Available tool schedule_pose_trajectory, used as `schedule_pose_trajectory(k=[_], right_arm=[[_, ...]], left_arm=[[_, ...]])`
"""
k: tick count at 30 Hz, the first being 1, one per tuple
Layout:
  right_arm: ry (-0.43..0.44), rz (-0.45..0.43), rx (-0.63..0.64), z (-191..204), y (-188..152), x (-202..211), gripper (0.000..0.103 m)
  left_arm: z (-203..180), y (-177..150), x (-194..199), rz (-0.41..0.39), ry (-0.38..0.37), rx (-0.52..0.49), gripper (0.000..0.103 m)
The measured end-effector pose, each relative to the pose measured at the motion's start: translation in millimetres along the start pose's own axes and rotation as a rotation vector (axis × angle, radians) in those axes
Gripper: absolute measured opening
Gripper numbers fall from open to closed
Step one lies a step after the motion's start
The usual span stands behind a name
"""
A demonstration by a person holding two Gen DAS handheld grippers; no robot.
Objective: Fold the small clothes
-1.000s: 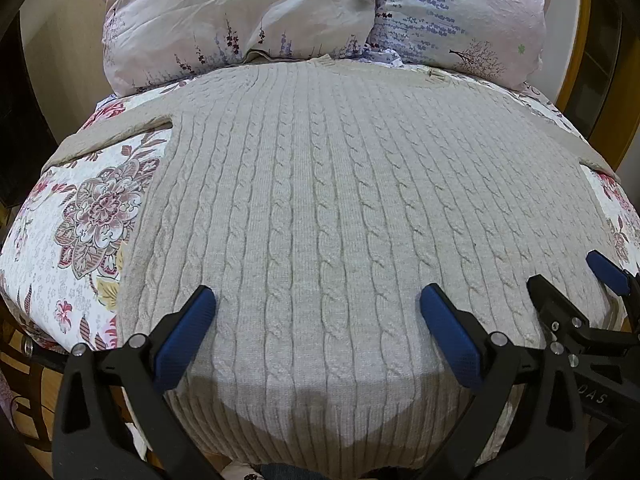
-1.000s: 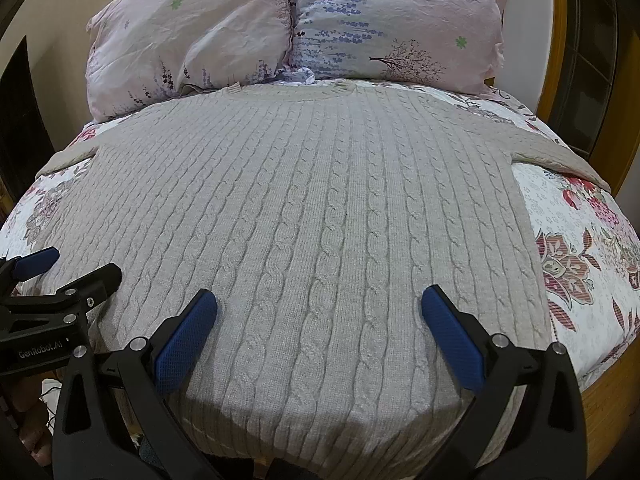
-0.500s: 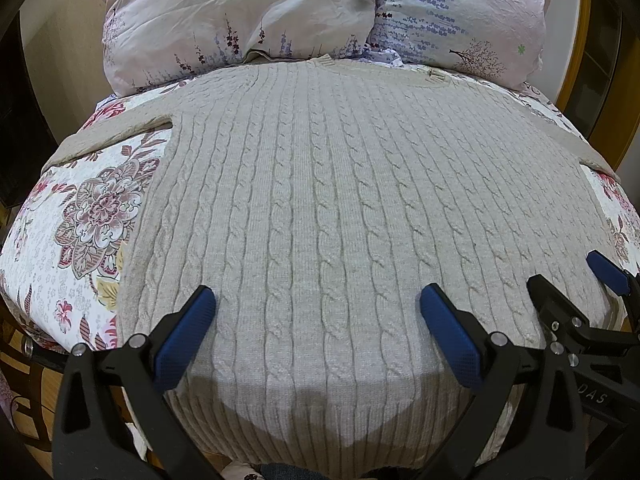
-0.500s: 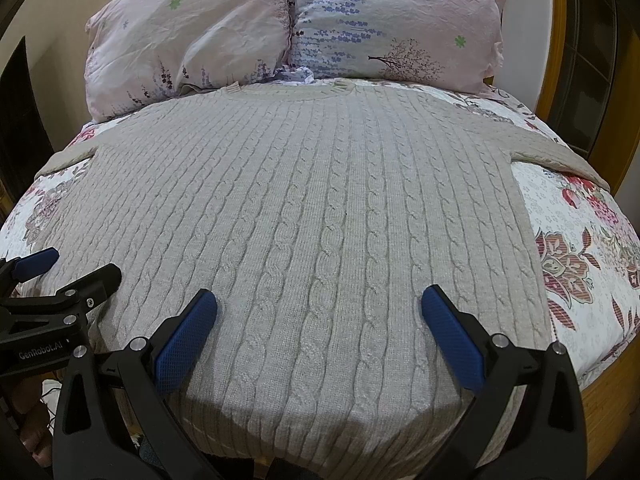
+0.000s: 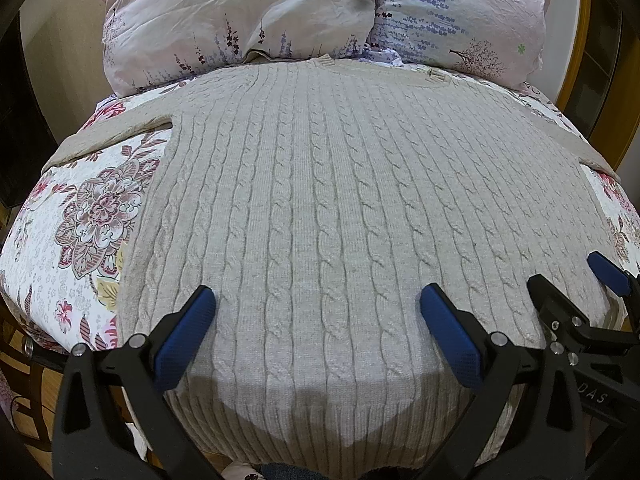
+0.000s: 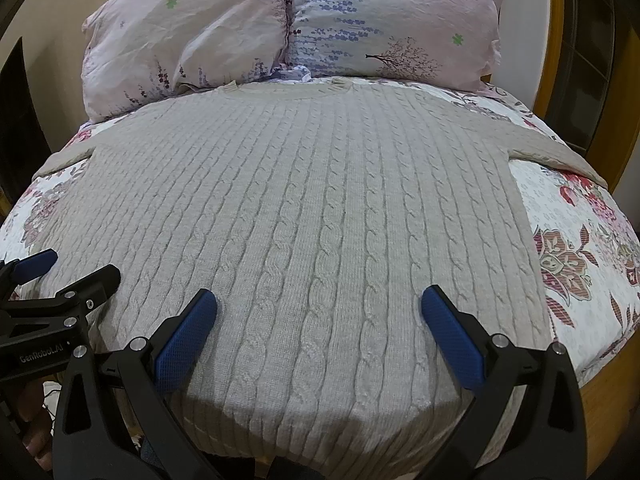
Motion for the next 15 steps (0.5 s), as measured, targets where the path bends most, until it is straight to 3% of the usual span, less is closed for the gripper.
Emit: schedule_pose_trajectory(k=[11, 15], right_arm=[[0.012, -0.02, 0.02, -1.1, -1.2, 3.4, 0.102], [0.071, -0.029, 0.077, 0.2, -0.1, 5.2, 0.102]], left_arm=[[-0.6, -0.5, -1.8, -0.007, -0.006, -0.013, 0.101], [-0.7, 1.7, -1.2, -0.008, -0.028, -0.038, 0.101]])
Point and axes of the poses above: each gripper's, at about its wrist camera, not at the fingertips, and x roughly against the way its jaws point, z to its left, y to its top, the point moved 9 cm from there along -x, roughly the way its jaws point, and after that the axes turned 10 degrees about y, right-handed, at the moved point
